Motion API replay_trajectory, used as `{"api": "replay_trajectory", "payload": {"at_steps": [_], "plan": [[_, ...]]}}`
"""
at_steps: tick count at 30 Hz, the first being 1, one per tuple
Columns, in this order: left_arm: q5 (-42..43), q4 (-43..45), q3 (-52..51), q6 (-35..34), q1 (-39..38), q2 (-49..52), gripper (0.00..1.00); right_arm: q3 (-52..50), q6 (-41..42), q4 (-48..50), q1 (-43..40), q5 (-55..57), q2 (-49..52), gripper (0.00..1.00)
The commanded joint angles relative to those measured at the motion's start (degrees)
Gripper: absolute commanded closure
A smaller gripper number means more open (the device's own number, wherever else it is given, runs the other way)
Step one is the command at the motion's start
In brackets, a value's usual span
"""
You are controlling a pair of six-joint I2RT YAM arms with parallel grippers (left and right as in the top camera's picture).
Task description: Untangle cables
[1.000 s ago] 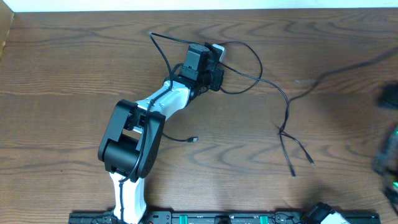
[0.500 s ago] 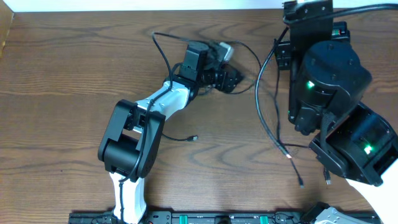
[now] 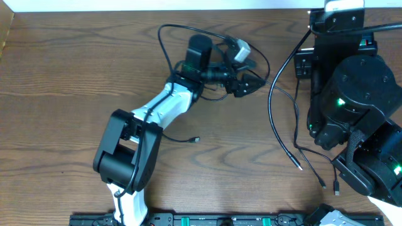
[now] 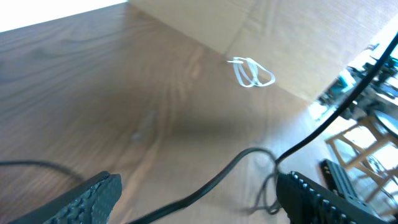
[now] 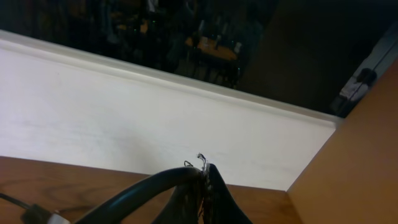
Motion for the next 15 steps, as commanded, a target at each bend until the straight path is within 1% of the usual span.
{"api": "replay_trajectory", "payload": {"at_steps": [1,4,5,7,8,9,10,13,15], "plan": [[2.58,0.66,0.17,3.32,-3.15,-0.52,0.14,0.74,1.22,-0.44,-0.02,0.31,-0.52,0.99],[0.68,-1.46,0.17,10.88,-5.86,-0.5,0.15,0.74,2.27,-1.27,-0.02,0.31,-0.57,0.99],[-1.62,-2.64,0.17,13.4,-6.67,-0.5,0.18,0.74,2.56,-1.66,-0.02,0.31,-0.61,0.99],[-6.99,-5.35,0.15,18.97,-7.76,-0.5,0.31,0.74,2.69,-2.56,-0.02,0.31,-0.74,0.99],[-9.2,-6.69,0.15,21.84,-8.13,-0.5,0.35,0.74,2.69,-2.97,-0.02,0.33,-0.83,0.99],[-11.21,-8.11,0.15,24.59,-8.44,-0.5,0.35,0.74,2.69,-3.41,-0.02,0.33,-1.05,0.99],[-12.13,-8.9,0.15,25.83,-8.63,-0.5,0.35,0.72,2.71,-3.58,-0.02,0.31,-1.14,0.99],[-12.92,-9.73,0.15,26.29,-8.66,-0.5,0.31,0.74,3.98,-3.74,-0.02,0.26,-1.7,0.99],[-16.15,-10.54,0.15,26.29,-8.66,-0.5,0.27,0.74,4.87,-3.93,-0.02,-0.24,-1.99,0.99]]}}
